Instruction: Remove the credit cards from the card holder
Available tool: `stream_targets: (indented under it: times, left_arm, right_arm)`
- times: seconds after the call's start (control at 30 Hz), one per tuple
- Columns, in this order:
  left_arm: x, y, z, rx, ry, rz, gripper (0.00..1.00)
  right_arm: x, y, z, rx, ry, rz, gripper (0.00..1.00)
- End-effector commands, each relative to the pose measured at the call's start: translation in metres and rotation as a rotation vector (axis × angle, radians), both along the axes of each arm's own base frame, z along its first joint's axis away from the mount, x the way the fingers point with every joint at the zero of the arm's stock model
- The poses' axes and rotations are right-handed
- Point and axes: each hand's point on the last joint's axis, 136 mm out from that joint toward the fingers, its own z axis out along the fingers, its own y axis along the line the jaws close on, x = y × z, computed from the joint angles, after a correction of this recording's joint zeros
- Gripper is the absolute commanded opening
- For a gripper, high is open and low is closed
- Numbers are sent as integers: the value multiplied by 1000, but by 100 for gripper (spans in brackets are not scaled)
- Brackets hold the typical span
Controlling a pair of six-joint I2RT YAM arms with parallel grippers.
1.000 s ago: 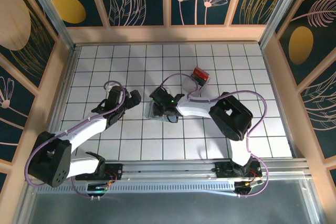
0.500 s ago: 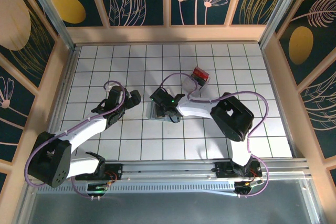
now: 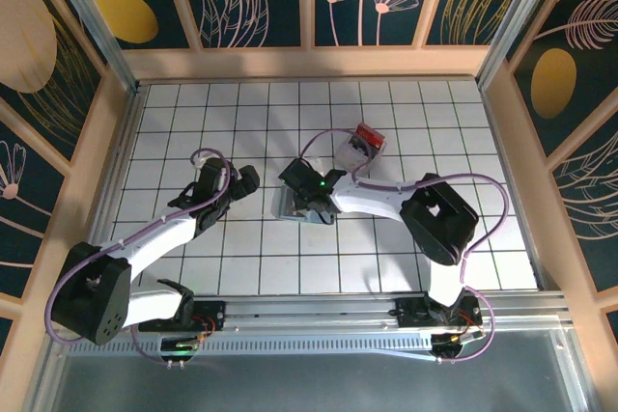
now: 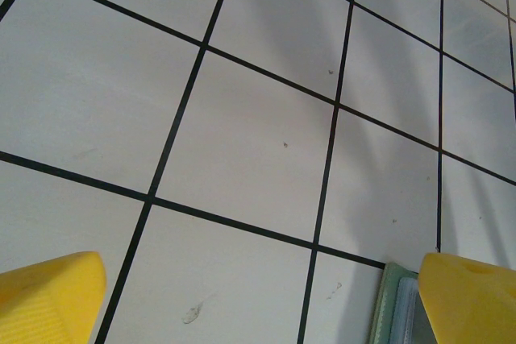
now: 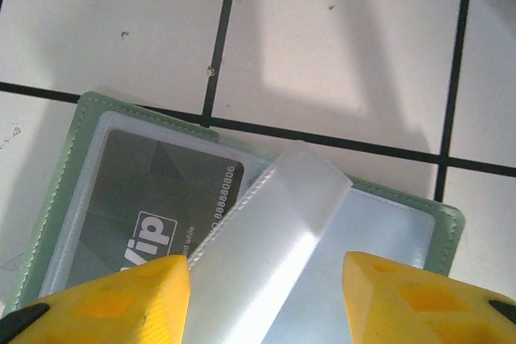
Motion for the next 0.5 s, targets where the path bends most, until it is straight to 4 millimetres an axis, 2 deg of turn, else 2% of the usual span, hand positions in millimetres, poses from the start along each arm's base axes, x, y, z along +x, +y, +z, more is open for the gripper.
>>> stream_targets:
  times: [0.0, 0.17, 0.3, 0.47]
  left_arm:
    - [8, 1, 16, 3, -43, 4, 99]
    - [11, -8, 23, 31, -62, -71, 99]
    - [11, -15, 31, 145, -91, -107, 99]
    - [6, -39, 25, 249, -85, -182, 99]
  right_arm:
    - [-4, -18, 8, -29, -19, -63, 53]
    - [-10, -29, 6, -34, -14, -96, 52]
    - [-16, -36, 2, -11, -2, -104, 52]
    - [-19, -46, -6, -10, 10, -123, 52]
